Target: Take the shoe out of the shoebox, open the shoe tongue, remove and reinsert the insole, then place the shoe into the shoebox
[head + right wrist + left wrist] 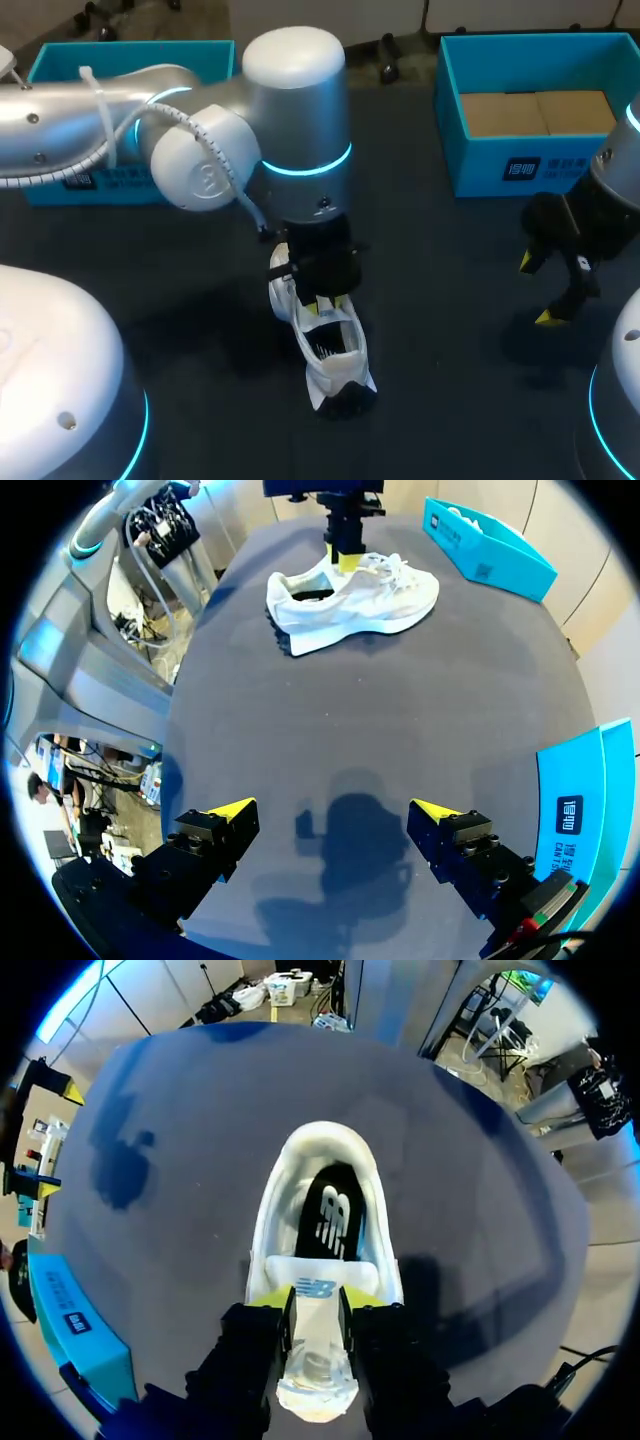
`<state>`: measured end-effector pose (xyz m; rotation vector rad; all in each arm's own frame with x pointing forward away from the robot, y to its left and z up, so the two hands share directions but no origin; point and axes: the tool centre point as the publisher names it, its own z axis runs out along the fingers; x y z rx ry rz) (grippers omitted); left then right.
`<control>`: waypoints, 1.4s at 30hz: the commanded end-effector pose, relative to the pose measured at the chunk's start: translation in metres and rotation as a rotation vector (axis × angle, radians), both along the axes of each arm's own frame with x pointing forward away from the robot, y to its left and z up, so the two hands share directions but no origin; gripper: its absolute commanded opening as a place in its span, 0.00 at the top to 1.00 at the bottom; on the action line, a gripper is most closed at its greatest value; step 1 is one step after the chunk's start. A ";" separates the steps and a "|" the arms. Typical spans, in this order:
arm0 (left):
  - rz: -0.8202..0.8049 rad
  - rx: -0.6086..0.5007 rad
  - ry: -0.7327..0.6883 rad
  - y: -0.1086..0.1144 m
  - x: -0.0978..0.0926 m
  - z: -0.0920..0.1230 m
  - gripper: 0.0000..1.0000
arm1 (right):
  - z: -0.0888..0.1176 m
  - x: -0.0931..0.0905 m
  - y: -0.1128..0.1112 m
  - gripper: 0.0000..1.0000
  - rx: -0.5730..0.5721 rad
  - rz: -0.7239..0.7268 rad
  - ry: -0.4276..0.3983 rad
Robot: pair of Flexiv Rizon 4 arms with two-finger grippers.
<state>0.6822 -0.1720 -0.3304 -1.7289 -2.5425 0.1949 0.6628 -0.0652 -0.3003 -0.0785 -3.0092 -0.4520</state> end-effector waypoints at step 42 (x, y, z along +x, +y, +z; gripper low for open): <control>0.643 0.091 0.148 0.022 -0.051 0.075 0.00 | -0.001 -0.001 0.000 0.00 -0.001 0.000 -0.001</control>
